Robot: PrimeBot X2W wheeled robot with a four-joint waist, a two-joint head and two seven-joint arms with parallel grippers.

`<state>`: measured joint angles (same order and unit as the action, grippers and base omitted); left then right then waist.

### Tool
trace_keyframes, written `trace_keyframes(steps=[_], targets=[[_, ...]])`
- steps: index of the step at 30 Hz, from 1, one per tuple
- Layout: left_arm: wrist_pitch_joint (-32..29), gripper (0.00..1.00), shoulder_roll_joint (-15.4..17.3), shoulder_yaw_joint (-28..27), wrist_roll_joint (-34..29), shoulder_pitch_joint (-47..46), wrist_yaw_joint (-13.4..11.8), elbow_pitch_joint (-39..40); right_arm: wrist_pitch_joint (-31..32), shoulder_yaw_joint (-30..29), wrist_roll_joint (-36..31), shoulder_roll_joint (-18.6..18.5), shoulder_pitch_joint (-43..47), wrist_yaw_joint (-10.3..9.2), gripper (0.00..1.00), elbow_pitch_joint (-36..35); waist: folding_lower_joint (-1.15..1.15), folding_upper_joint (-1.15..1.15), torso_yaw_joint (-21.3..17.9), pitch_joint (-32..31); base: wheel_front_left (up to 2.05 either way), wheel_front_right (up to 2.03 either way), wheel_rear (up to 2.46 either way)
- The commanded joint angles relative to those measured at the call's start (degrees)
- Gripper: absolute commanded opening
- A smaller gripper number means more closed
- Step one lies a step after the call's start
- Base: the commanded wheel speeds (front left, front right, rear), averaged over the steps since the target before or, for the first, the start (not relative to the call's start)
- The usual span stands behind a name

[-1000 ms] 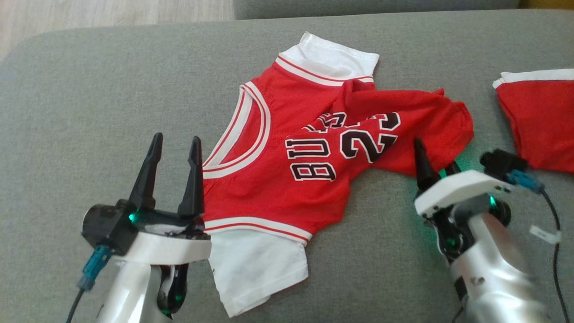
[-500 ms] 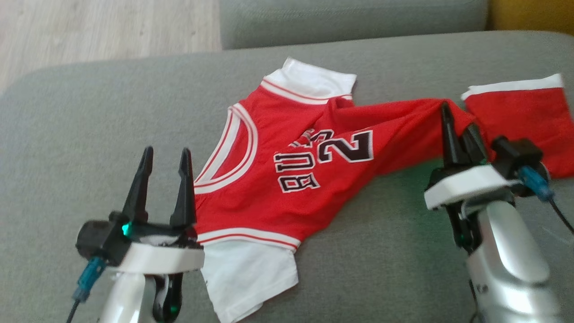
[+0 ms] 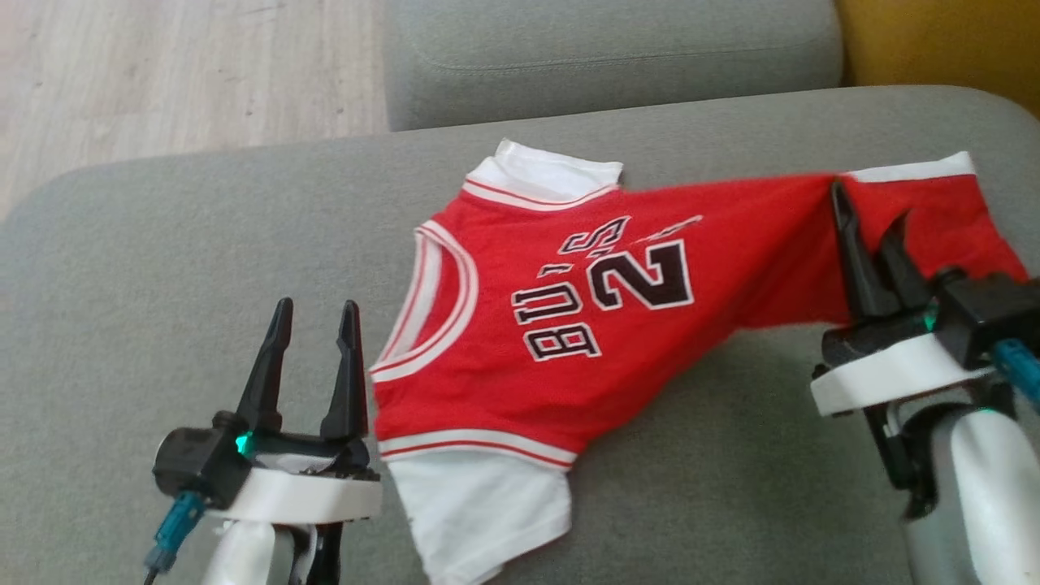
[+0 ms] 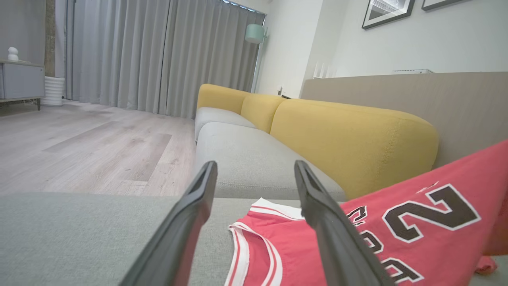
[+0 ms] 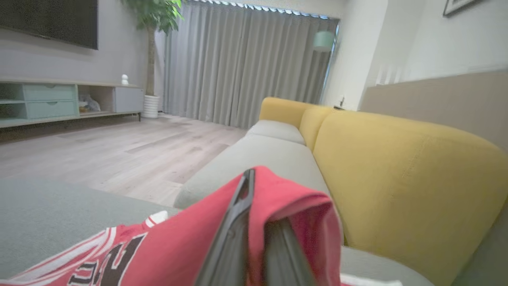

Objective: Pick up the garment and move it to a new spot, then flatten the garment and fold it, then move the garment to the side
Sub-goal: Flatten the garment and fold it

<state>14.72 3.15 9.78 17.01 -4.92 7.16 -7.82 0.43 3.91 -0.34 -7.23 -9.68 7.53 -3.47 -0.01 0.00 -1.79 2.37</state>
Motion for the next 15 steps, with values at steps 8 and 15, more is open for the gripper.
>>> trace_keyframes(steps=[8, 15], targets=[[0.28, 1.0, 0.04, 0.29, 0.01, -2.55, 0.32, 2.13, 6.67, 4.0, -1.02, -4.22, -5.24, -0.04, 0.0, -5.63, 0.01, 0.0, 4.06, 2.61, 0.0, 0.0, 0.0], [0.28, 1.0, 0.25, 2.59, 0.43, -4.55, 0.32, 1.76, 11.08, 8.3, 0.12, -8.47, -14.22, -0.04, 0.0, 5.66, 0.01, 0.0, 8.06, 5.25, 0.0, 0.0, 0.0]])
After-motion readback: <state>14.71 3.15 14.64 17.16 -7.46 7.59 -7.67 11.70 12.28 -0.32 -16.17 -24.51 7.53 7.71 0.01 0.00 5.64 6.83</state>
